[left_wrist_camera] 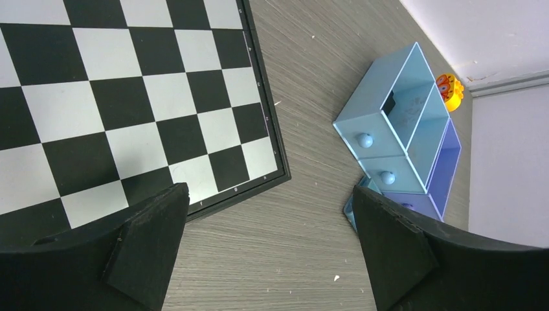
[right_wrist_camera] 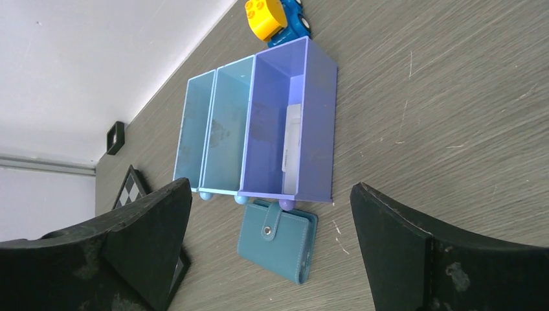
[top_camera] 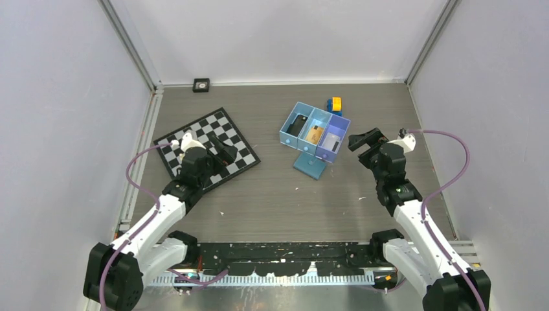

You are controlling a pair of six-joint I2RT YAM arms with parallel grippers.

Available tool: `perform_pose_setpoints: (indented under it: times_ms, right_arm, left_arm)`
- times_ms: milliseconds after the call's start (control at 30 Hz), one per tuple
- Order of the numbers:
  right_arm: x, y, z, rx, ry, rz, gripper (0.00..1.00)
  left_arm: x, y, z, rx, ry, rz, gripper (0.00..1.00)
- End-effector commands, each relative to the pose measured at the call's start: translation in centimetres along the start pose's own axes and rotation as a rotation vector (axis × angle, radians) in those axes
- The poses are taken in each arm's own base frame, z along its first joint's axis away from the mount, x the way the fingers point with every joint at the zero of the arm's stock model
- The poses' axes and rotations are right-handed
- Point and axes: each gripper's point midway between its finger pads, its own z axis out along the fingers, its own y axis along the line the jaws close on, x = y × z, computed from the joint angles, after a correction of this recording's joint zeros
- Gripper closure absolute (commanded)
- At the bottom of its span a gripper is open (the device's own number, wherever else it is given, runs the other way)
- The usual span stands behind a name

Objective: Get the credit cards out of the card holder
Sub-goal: Move the storage box to the center of the board.

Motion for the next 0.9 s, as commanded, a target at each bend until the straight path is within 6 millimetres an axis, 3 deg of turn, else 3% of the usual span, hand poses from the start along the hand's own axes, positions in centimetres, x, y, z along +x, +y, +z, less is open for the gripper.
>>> perform_pose_setpoints:
  times_ms: [0,133,267,467,733,867]
  right_arm:
    - [-0.5,-0.3,0.6,0.027,-0.033,0.015,0.03]
    - [0.1,-0.8,1.0,0.046,-0.01,0.01,0.03]
    - [0.8,-0.2,1.3,0.021,0.035,-0.012,0.03]
    - [3.9,2.2,1.9,-0.122,0.195,-0.074,0.1]
    - [8.7,1.0,3.9,-0.055,0.367,-0.144,0.17]
    - [10.3,0.0,4.2,-0.015,0.409,-0.152,0.17]
  left_arm:
    - [-0.8,-0.9,-0.1,0.039,-0.039,0.014,0.0]
    - [0.3,-1.5,0.4,0.111,0.005,0.134,0.0]
    - [2.6,-3.6,0.6,0.24,0.137,0.229,0.06]
    - [4.6,-4.8,1.0,0.32,0.234,0.225,0.08]
    - [7.9,-5.6,2.0,0.34,0.339,0.268,0.13]
    - [8.6,-5.8,2.3,0.351,0.372,0.263,0.14]
